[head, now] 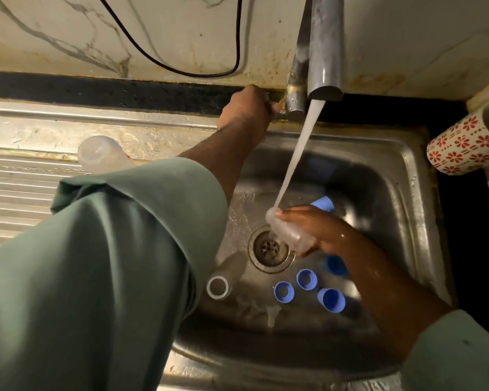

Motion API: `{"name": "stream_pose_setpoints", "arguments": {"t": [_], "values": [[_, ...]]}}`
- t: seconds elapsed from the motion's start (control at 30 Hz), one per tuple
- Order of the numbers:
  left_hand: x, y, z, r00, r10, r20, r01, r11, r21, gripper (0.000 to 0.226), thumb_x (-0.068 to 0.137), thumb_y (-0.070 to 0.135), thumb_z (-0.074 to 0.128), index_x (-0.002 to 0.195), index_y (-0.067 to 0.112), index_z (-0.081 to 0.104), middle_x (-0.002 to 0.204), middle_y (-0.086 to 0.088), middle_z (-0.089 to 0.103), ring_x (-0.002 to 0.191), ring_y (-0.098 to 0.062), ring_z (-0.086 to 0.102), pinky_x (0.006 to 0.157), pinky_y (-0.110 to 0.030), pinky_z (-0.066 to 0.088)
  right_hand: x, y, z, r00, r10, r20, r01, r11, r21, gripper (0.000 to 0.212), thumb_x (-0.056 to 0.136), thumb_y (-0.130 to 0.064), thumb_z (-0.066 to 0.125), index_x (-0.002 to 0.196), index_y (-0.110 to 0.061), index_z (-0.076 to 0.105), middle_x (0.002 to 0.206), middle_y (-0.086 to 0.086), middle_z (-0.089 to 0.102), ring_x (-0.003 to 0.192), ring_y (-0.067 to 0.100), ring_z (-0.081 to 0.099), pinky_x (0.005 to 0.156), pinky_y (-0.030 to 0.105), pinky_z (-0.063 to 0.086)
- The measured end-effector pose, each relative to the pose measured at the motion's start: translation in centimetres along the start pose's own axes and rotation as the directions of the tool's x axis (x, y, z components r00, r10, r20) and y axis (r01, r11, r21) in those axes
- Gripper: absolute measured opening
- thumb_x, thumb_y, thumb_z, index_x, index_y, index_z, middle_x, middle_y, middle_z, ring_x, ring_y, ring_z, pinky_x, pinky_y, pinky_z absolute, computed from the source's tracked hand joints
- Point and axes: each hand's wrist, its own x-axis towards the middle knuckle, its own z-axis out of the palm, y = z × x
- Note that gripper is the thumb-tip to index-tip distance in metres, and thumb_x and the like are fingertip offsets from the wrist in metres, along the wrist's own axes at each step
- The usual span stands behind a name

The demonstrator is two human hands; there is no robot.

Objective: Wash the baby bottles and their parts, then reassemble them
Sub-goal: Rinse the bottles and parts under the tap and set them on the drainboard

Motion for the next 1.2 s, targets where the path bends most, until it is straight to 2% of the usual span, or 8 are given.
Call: {"name": "stream_pose_setpoints", "arguments": {"t": [0.17,0.5,0.57,0.63,0.7,0.9,1.0,1.2], "values": [[0.2,-0.1,0.2,1.0,-0.004,0.004,0.004,1.0,-0.002,0.01,0.101,0.027,0.057,0.105,0.019,0.062,0.092,-0.002,0.066,0.084,-0.02,0.068,0.081,-0.043,0.06,-0.1,0.8,-1.3,0.78,-0.621,-0.082,0.45,0.646,-0.617,0.063,0.078,-0.034,0.077,0.135,-0.027,0.052,0.131,-0.006,0.057,0.12,0.011,0.053,0.094,0.02,0.038],[0.6,-0.3,0.5,1.0,-0.009,-0.006,0.009,1.0,0.012,0.01,0.1,0.028,0.057,0.093,0.022,0.053,0.096,-0.005,0.067,0.086,-0.023,0.069,0.083,-0.046,0.059,-0.5,2.0,-1.2,0.581,-0.813,-0.039,0.293,0.254,-0.922,0.061,0.088,-0.034,0.066,0.143,-0.02,0.044,0.145,0.003,0.047,0.133,0.023,0.044,0.106,0.045,0.036],[0.4,-0.3,0.8,0.999,-0.03,0.012,0.029,0.999,0.026,0.009,0.101,0.027,0.056,0.095,0.02,0.054,0.096,-0.005,0.066,0.087,-0.024,0.068,0.082,-0.046,0.059,-0.6,1.8,-0.7,0.686,-0.708,-0.167,0.332,0.509,-0.794,0.056,0.091,-0.038,0.062,0.142,-0.02,0.046,0.142,0.004,0.05,0.128,0.023,0.049,0.103,0.045,0.042],[0.4,-0.3,1.0,0.996,-0.084,0.034,0.086,0.995,-0.059,0.012,0.102,0.023,0.053,0.092,0.017,0.055,0.093,-0.006,0.066,0.082,-0.024,0.067,0.069,-0.041,0.061,-1.3,0.5,0.2,0.927,-0.26,-0.272,0.238,0.965,-0.111,0.046,0.092,-0.043,0.059,0.129,-0.016,0.055,0.122,0.012,0.063,0.102,0.026,0.064,0.078,0.044,0.058],[0.3,-0.1,0.7,0.975,-0.203,0.094,0.221,0.933,-0.284,0.024,0.103,0.018,0.045,0.083,0.017,0.057,0.076,-0.005,0.065,0.065,-0.021,0.063,0.044,-0.027,0.054,-1.8,-0.2,0.8,0.996,0.091,0.0,-0.085,0.934,0.347,0.044,0.095,-0.048,0.052,0.114,-0.008,0.059,0.095,0.016,0.069,0.072,0.024,0.068,0.053,0.033,0.057],[-0.5,0.8,-0.6,0.926,-0.304,0.222,0.375,0.794,-0.478,0.015,0.1,0.017,0.06,0.091,0.005,0.063,0.069,-0.007,0.061,0.053,-0.016,0.057,0.043,-0.025,0.052,-2.1,-0.7,0.5,0.989,0.006,0.151,-0.088,0.832,0.547,0.033,0.095,-0.031,0.053,0.115,-0.005,0.058,0.102,0.021,0.063,0.078,0.026,0.063,0.059,0.032,0.054],[-0.9,1.8,-0.8,0.939,-0.301,0.165,0.34,0.738,-0.583,0.015,0.095,0.009,0.066,0.082,0.002,0.061,0.069,-0.01,0.063,0.048,-0.015,0.058,0.042,-0.024,0.05,-1.6,-0.7,0.7,0.981,-0.18,-0.077,0.179,0.984,-0.011,0.052,0.082,-0.018,0.073,0.131,-0.017,0.054,0.126,0.011,0.057,0.102,0.026,0.061,0.074,0.033,0.055],[-3.4,4.1,-0.7,0.997,0.053,-0.053,-0.065,0.96,-0.272,0.005,0.095,0.005,0.06,0.094,0.001,0.063,0.099,-0.02,0.068,0.095,-0.036,0.066,0.086,-0.044,0.057,-2.0,-0.3,0.5,0.775,-0.632,-0.012,0.163,0.218,-0.962,0.065,0.086,-0.026,0.068,0.143,-0.033,0.039,0.136,0.003,0.042,0.12,0.029,0.047,0.095,0.042,0.048]]}}
